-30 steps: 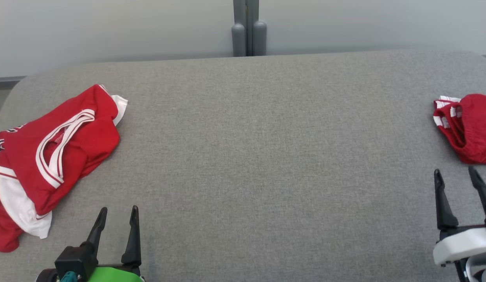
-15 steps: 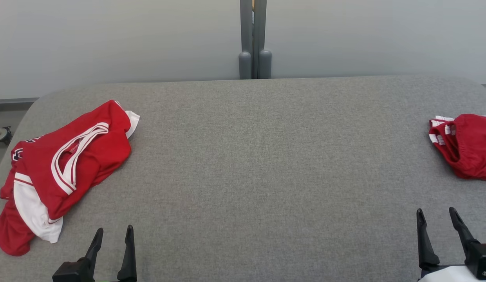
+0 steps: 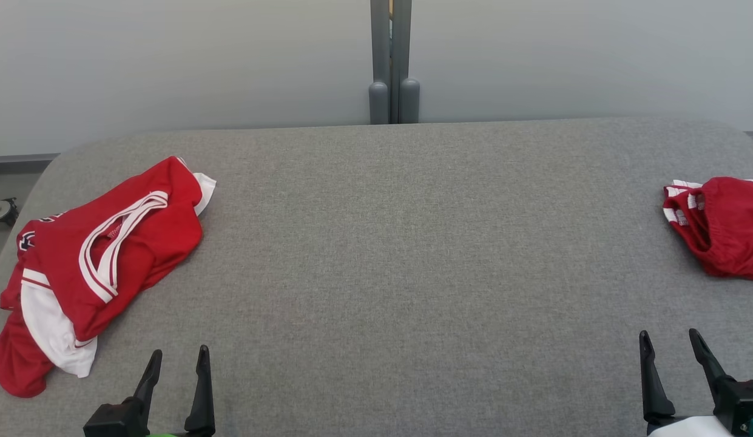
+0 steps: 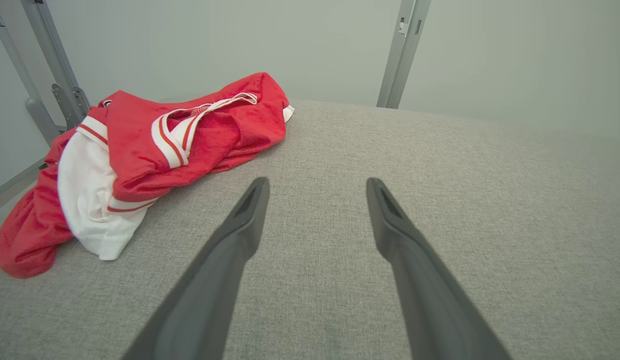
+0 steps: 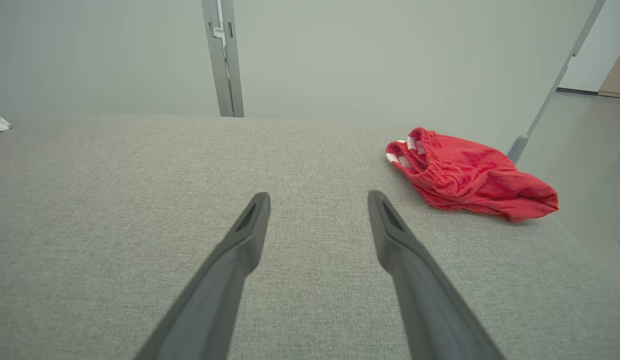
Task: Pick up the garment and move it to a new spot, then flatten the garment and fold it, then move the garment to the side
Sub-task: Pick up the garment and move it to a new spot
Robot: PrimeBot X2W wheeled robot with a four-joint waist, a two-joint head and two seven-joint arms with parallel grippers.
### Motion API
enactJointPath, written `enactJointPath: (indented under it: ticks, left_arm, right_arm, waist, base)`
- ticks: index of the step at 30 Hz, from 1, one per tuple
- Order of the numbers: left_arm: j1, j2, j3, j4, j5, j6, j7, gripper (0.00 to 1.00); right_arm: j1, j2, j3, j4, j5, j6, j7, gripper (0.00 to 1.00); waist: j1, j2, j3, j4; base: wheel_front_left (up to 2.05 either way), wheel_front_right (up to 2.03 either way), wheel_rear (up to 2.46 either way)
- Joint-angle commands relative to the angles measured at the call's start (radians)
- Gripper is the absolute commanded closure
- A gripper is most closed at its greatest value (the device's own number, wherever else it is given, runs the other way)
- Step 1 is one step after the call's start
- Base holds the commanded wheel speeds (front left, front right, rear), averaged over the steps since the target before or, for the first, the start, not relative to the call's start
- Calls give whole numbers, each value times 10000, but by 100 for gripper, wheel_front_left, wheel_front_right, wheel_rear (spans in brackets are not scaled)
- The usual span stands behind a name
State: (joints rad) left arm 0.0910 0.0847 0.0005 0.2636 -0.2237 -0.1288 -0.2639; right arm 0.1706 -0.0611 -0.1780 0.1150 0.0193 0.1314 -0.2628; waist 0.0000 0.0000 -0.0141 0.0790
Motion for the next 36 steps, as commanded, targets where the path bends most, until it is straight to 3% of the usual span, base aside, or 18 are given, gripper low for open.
enactJointPath:
  ticks: [1,14,19,24,33,36]
  left_arm:
    - [31,2,17,-33,69,-28,0,0]
    - [92,65,66,-74,71,-31,0,0]
    - [-76,28,158,-184,94,-30,0,0]
    - [-216,-86,382,-411,125,-20,0,0]
    - [-125,-240,863,-504,208,63,1,0]
    - [39,-274,1221,-733,65,163,-1,0]
  right_arm:
    - [-37,8,-9,34,-76,-13,-28,0]
    - [-116,-16,5,29,-112,-13,-28,0]
    - [-183,-63,-6,-130,-127,-14,-28,0]
    - [-294,-133,194,-379,-122,-13,-28,0]
    - [-774,-277,1118,-256,-158,-14,-28,0]
    - [-1242,-442,1793,-81,-139,-14,-28,0]
  waist:
    - [0,0,7,6]
    - [0,0,19,88]
    - [0,0,59,410]
    - [0,0,65,1418]
    - [0,0,91,4174]
    - [0,0,249,4468]
  base:
    - [0,0,0]
    - [0,0,0]
    - [0,0,0]
    - [0,0,0]
    - [0,0,0]
    - [0,0,0]
